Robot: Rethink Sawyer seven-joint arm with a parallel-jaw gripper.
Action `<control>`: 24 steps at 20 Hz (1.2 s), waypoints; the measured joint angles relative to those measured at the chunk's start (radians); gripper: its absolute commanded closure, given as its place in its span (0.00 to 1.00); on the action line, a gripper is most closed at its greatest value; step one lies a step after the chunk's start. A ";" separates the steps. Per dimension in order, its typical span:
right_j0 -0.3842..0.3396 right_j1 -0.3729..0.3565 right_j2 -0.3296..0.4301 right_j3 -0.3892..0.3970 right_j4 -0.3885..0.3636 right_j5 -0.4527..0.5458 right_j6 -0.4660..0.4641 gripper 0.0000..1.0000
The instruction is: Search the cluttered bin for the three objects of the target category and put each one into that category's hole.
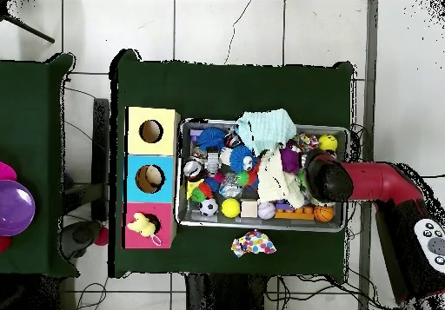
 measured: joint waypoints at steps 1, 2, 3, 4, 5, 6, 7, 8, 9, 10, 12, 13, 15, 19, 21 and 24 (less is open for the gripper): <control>0.000 0.000 0.001 0.000 -0.002 0.000 0.000 0.00; -0.003 -0.001 0.003 -0.001 -0.002 0.000 -0.002 0.00; -0.005 -0.001 0.005 -0.001 -0.003 0.001 -0.003 0.00; -0.010 -0.002 0.010 -0.001 -0.003 0.002 -0.007 0.00; -0.014 -0.003 0.014 -0.001 -0.004 0.004 -0.011 0.00; -0.018 -0.004 0.018 -0.001 -0.004 0.006 -0.014 0.00; -0.022 -0.004 0.022 -0.001 -0.004 0.008 -0.017 0.00; -0.030 -0.006 0.031 -0.001 -0.005 0.015 -0.025 0.00; -0.034 -0.006 0.036 -0.001 -0.005 0.019 -0.030 0.00; -0.039 -0.008 0.042 -0.001 -0.005 0.027 -0.042 0.00; -0.050 -0.012 0.054 -0.001 -0.005 0.042 -0.066 0.00; -0.055 -0.014 0.060 -0.001 -0.006 0.050 -0.077 0.00; -0.059 -0.017 0.066 -0.001 -0.006 0.059 -0.096 0.00; -0.056 -0.023 0.068 -0.008 -0.006 0.067 -0.138 0.00; -0.044 -0.023 0.066 -0.021 -0.017 0.067 -0.142 0.00; -0.009 -0.015 0.058 -0.053 -0.049 0.067 -0.142 0.00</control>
